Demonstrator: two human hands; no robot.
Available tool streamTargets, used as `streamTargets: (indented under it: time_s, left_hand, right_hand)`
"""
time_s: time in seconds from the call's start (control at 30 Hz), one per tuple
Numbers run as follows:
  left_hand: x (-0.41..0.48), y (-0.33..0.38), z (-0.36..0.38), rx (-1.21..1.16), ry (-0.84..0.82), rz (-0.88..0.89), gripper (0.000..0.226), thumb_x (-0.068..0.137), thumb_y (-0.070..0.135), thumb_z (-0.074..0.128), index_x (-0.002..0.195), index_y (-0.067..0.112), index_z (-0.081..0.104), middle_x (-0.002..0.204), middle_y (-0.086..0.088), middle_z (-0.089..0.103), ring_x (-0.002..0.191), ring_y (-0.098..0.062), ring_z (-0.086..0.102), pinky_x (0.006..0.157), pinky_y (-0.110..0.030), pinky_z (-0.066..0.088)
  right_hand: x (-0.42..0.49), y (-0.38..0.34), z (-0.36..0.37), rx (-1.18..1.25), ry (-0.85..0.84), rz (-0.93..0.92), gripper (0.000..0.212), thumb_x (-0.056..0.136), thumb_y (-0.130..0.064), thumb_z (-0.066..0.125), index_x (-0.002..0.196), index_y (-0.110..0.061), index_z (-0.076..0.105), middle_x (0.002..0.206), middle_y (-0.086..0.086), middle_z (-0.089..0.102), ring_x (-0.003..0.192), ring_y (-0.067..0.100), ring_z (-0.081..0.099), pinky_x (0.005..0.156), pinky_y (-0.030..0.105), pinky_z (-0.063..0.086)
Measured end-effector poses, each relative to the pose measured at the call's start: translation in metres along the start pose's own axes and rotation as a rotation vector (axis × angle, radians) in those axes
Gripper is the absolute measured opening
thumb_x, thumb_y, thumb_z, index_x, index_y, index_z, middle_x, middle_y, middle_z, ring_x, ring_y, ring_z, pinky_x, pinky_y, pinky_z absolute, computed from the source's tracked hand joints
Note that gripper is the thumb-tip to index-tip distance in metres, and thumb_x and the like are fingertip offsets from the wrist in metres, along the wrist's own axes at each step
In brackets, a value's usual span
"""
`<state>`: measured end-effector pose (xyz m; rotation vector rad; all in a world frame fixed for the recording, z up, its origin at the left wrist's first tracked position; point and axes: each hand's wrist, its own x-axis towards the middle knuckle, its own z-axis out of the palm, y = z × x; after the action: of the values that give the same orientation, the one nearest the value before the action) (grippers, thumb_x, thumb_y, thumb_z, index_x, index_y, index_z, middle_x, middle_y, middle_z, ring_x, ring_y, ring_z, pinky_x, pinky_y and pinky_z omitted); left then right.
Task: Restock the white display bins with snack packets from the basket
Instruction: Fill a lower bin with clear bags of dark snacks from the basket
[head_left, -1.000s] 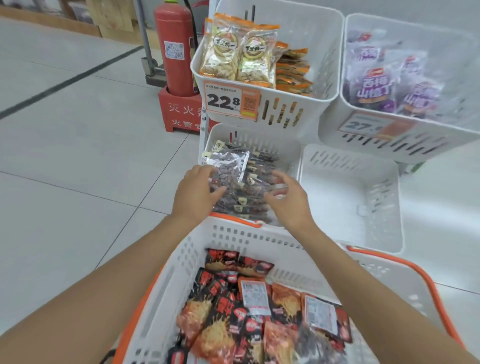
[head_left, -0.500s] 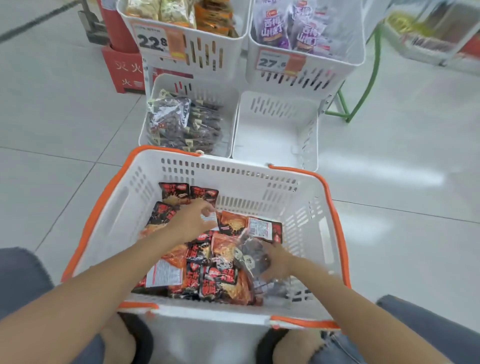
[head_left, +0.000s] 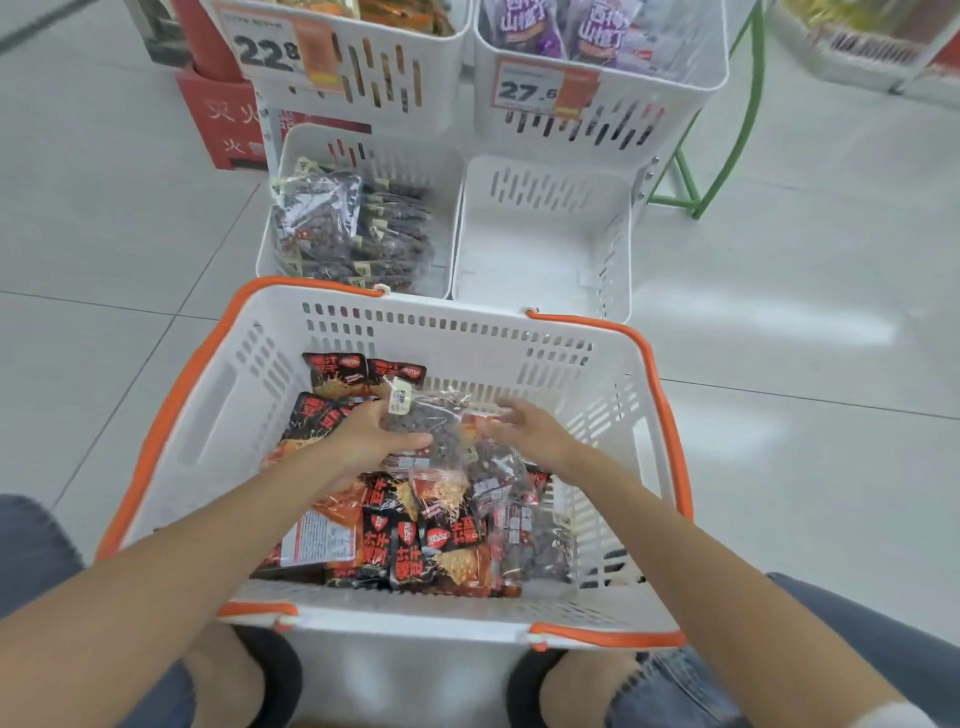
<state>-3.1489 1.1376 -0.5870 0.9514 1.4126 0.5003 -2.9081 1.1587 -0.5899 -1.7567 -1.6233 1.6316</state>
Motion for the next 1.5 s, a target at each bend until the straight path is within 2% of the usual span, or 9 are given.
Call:
streamTargets:
  time_s: [0.1, 0.2, 0.4, 0.53, 0.73, 0.97, 1.13, 1.3, 1.5]
  left_hand:
    - [-0.001, -0.007, -0.012, -0.066, 0.053, -0.020, 0.102, 0.064, 0.034, 0.088, 0.150, 0.017, 0.034, 0.150, -0.005, 0.043, 0.131, -0.030, 0.047, 0.106, -0.048, 0.042]
    - [-0.005, -0.007, -0.018, -0.166, 0.073, -0.036, 0.083, 0.075, 0.027, 0.082, 0.144, 0.014, 0.039, 0.144, -0.002, 0.046, 0.134, -0.028, 0.043, 0.109, -0.051, 0.037]
    - [-0.011, -0.007, -0.029, -0.271, 0.106, -0.037, 0.047, 0.089, 0.012, 0.068, 0.130, 0.020, 0.047, 0.124, 0.004, 0.054, 0.127, -0.023, 0.047, 0.111, -0.051, 0.037]
    - [-0.011, -0.009, -0.032, -0.284, 0.132, -0.036, 0.070, 0.089, 0.017, 0.070, 0.148, 0.014, 0.033, 0.150, -0.008, 0.040, 0.138, -0.029, 0.039, 0.110, -0.052, 0.037]
    - [-0.010, 0.016, -0.041, -0.427, 0.170, 0.014, 0.026, 0.095, 0.023, 0.064, 0.117, 0.021, 0.053, 0.121, -0.001, 0.056, 0.115, -0.021, 0.051, 0.094, -0.040, 0.042]
    - [0.005, 0.056, -0.056, -0.244, 0.221, 0.194, 0.102, 0.077, 0.056, 0.072, 0.155, 0.023, 0.016, 0.157, -0.005, 0.030, 0.141, -0.025, 0.034, 0.113, -0.044, 0.033]
    - [0.013, 0.080, -0.086, -0.205, 0.294, 0.319, 0.065, 0.076, 0.041, 0.080, 0.131, 0.031, 0.045, 0.132, 0.013, 0.054, 0.117, -0.008, 0.053, 0.093, -0.023, 0.042]
    - [0.028, 0.106, -0.100, -0.238, 0.252, 0.392, 0.046, 0.083, 0.020, 0.077, 0.110, 0.036, 0.043, 0.095, 0.030, 0.045, 0.079, 0.019, 0.051, 0.063, -0.002, 0.043]
    - [0.070, 0.153, -0.157, -0.011, 0.371, 0.512, 0.098, 0.068, 0.040, 0.087, 0.147, 0.027, 0.031, 0.140, 0.002, 0.049, 0.126, -0.018, 0.050, 0.106, -0.037, 0.043]
  right_hand:
    - [0.015, 0.045, 0.017, -0.258, 0.011, 0.172, 0.088, 0.086, -0.041, 0.070, 0.149, -0.004, 0.021, 0.136, 0.011, 0.053, 0.113, 0.025, 0.058, 0.084, 0.026, 0.048]
    - [0.026, 0.062, 0.017, -0.401, 0.125, 0.169, 0.018, 0.087, -0.026, 0.072, 0.089, -0.011, 0.063, 0.078, -0.002, 0.064, 0.071, 0.012, 0.064, 0.055, 0.018, 0.045]
    - [0.028, 0.060, 0.023, 0.020, 0.022, 0.279, 0.098, 0.076, -0.009, 0.081, 0.151, -0.005, 0.019, 0.144, 0.021, 0.042, 0.118, 0.036, 0.055, 0.073, 0.032, 0.056]
    - [0.024, 0.039, 0.018, 0.017, -0.038, 0.180, 0.044, 0.074, -0.016, 0.083, 0.112, -0.003, 0.066, 0.113, 0.021, 0.068, 0.093, 0.038, 0.068, 0.088, 0.051, 0.055]
    - [0.012, -0.066, 0.007, 0.402, -0.028, -0.090, 0.021, 0.092, -0.006, 0.061, 0.111, 0.003, 0.062, 0.087, 0.010, 0.072, 0.074, 0.019, 0.070, 0.068, 0.025, 0.056]
    - [0.031, -0.126, 0.053, 0.279, 0.012, -0.251, 0.030, 0.097, -0.024, 0.057, 0.120, -0.013, 0.041, 0.115, 0.020, 0.054, 0.096, 0.027, 0.066, 0.071, 0.024, 0.055]
    - [0.053, -0.153, 0.045, 0.191, 0.117, -0.339, 0.041, 0.086, -0.033, 0.072, 0.114, -0.018, 0.047, 0.123, 0.008, 0.056, 0.113, 0.022, 0.058, 0.091, 0.042, 0.053]
    - [0.072, -0.177, 0.032, 0.280, 0.149, -0.411, 0.038, 0.083, -0.018, 0.076, 0.106, -0.020, 0.046, 0.104, -0.001, 0.054, 0.097, 0.016, 0.057, 0.070, 0.030, 0.051]
    - [0.128, -0.223, 0.029, 0.205, 0.327, -0.518, 0.054, 0.081, -0.026, 0.078, 0.127, -0.022, 0.050, 0.123, -0.003, 0.058, 0.113, 0.013, 0.058, 0.088, 0.027, 0.054]
